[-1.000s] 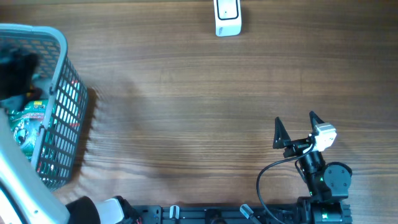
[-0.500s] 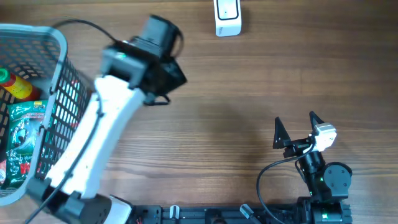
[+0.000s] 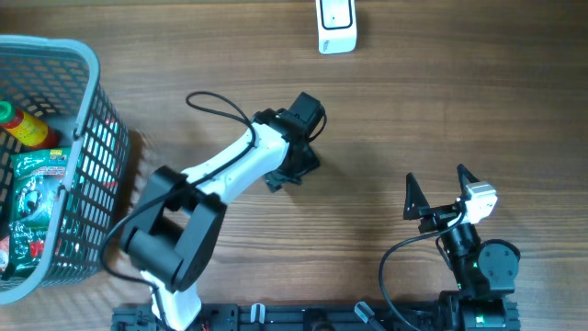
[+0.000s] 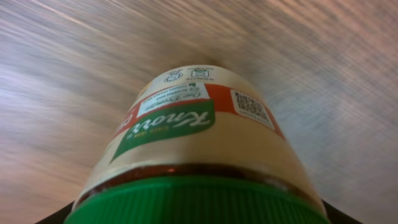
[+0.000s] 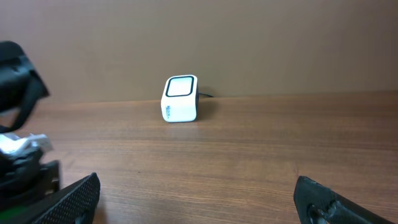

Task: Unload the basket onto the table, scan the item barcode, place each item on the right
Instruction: 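Carry the Knorr jar out and set it upright on the table, then reach into the basket and grasp the red-yellow bottle with left gripper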

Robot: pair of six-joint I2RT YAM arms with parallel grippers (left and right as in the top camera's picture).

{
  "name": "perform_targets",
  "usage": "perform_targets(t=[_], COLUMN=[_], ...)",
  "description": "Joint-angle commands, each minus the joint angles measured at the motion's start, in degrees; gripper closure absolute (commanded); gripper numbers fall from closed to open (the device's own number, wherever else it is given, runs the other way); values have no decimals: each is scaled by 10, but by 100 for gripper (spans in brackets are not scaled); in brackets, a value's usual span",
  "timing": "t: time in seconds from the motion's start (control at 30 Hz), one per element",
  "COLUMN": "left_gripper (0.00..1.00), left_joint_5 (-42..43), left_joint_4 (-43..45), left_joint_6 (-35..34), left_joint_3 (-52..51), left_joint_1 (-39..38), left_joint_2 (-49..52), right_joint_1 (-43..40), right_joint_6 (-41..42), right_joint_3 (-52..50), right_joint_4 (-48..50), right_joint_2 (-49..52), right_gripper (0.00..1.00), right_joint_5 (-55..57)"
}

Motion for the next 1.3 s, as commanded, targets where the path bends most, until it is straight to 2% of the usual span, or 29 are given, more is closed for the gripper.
perform_targets(t=[0.0, 0.07, 0.13, 0.2, 0.37, 0.47, 0.6, 0.77, 0.9, 0.97, 1.03, 1.07, 1.17, 1.27], left_gripper=[29, 26, 20, 0, 0, 0, 0, 0, 0, 0, 0, 0, 0, 0], left_joint_5=[84, 91, 96, 92, 56, 50, -100, -297, -365, -367, -369, -369, -386, -422], left_joint_4=[66, 127, 133, 112, 5, -76, -237, -360, -393, -410, -418, -423, -424, -416], left_joint_6=[-143, -182, -197, -196, -155, -57, -1, 2, 0, 0, 0, 0, 18, 17], left_joint_3=[0, 1, 1, 2, 48, 139, 306, 443, 454, 454, 454, 454, 451, 438], left_joint_1=[-2, -3, -4, -7, -10, -10, -7, 28, 113, 193, 249, 308, 420, 494], left_joint_2=[27, 27, 27, 27, 10, -23, -63, -116, -191, -224, -239, -248, -244, -233], right_joint_1=[2, 2, 2, 2, 2, 2, 2, 2, 2, 2, 2, 2, 2, 2], right_joint_6=[-7, -7, -7, -7, -7, -7, -7, -7, -7, -7, -7, -7, -7, -7], right_joint_3=[0, 0, 0, 0, 0, 0, 0, 0, 0, 0, 0, 0, 0, 0], right_joint_4=[2, 2, 2, 2, 2, 2, 2, 2, 2, 2, 2, 2, 2, 2], right_joint_2=[-2, -2, -2, -2, -2, -2, -2, -2, -2, -2, -2, -2, -2, -2], right_gripper=[0, 0, 0, 0, 0, 0, 0, 0, 0, 0, 0, 0, 0, 0], right_joint_5=[4, 4, 4, 4, 4, 4, 4, 4, 4, 4, 4, 4, 4, 4])
